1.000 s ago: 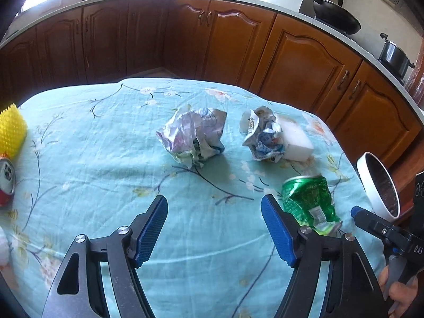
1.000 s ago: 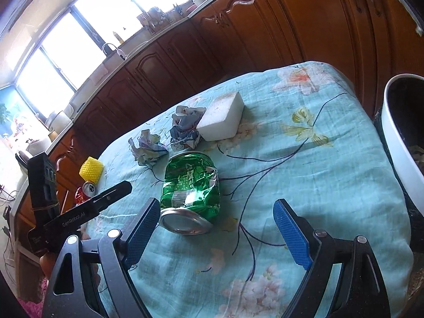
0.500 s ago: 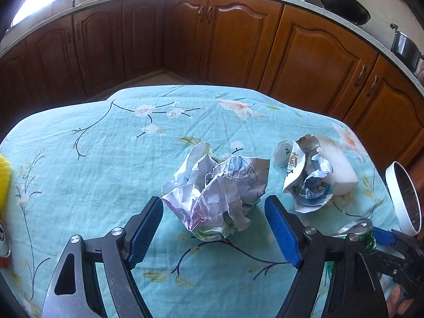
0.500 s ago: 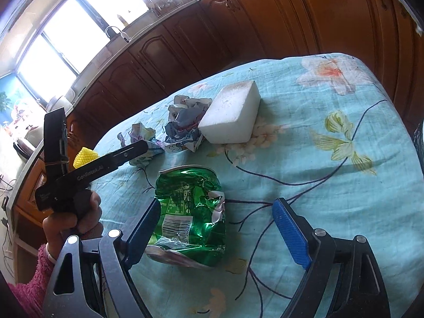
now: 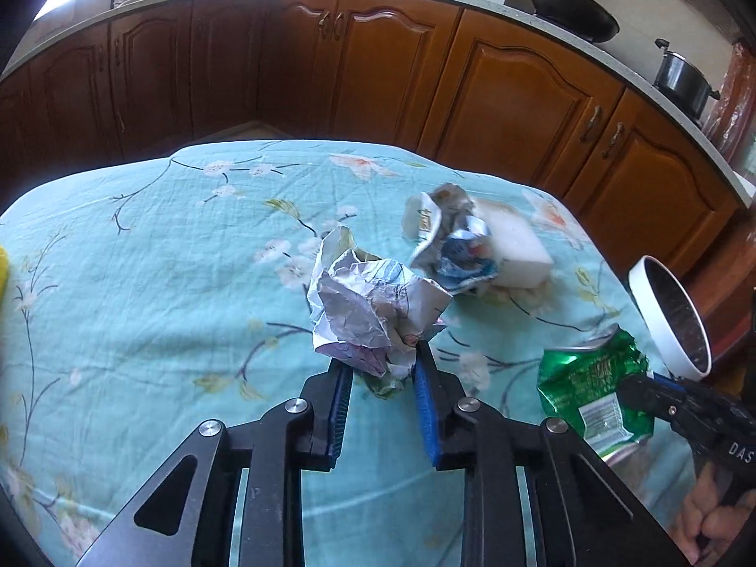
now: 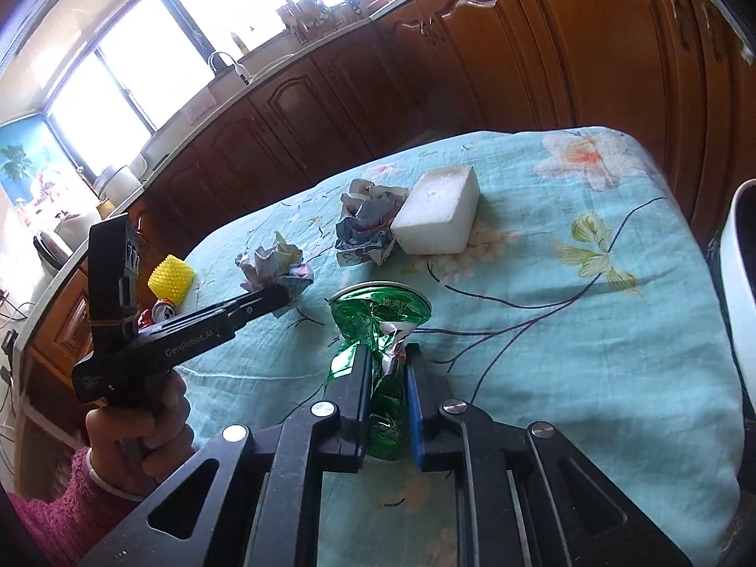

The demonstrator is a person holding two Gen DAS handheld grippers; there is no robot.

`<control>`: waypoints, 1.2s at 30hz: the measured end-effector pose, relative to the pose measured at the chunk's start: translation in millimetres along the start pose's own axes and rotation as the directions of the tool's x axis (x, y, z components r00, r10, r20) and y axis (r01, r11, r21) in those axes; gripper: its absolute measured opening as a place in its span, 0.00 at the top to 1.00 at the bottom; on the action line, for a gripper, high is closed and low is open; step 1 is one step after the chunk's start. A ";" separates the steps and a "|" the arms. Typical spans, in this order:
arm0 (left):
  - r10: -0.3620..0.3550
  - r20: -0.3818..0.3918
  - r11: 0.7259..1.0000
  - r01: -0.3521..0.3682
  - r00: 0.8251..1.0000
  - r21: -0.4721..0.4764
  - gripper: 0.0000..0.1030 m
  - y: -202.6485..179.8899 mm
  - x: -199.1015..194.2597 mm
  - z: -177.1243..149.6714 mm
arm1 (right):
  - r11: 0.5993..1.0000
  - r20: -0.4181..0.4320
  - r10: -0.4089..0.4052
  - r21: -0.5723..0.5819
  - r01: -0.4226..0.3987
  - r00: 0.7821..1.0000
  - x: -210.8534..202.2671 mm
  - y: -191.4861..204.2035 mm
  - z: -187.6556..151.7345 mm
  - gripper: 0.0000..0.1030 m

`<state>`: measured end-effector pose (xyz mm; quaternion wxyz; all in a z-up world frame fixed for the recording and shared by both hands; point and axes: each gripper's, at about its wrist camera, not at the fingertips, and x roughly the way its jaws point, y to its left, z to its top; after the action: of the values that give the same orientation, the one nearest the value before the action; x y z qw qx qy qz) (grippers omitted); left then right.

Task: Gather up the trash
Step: 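Carry the paper and can over the bin and open both tools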

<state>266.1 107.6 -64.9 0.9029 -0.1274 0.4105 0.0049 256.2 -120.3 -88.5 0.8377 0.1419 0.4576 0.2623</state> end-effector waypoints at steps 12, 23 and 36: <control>-0.171 -0.024 0.980 0.172 0.985 0.104 0.77 -71.2 -31.8 -24.9 | 0.987 0.131 -0.123 0.115 0.108 0.984 -63.5 -41.7 -13.7 0.88; -0.246 -0.073 0.946 0.255 0.967 0.199 0.77 -134.9 -15.2 -24.2 | 0.951 0.226 -0.258 0.228 0.207 0.939 -128.0 -94.0 -26.7 0.88; -0.296 -0.100 0.902 0.312 0.950 0.298 0.77 -196.1 2.3 -11.4 | 0.922 0.287 -0.329 0.302 0.241 0.900 -171.9 -130.8 -25.5 0.88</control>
<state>281.4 -85.1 -29.5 0.8902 -0.0463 0.4047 -0.2038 199.0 -325.7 -45.7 0.9064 0.2229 0.3559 0.0460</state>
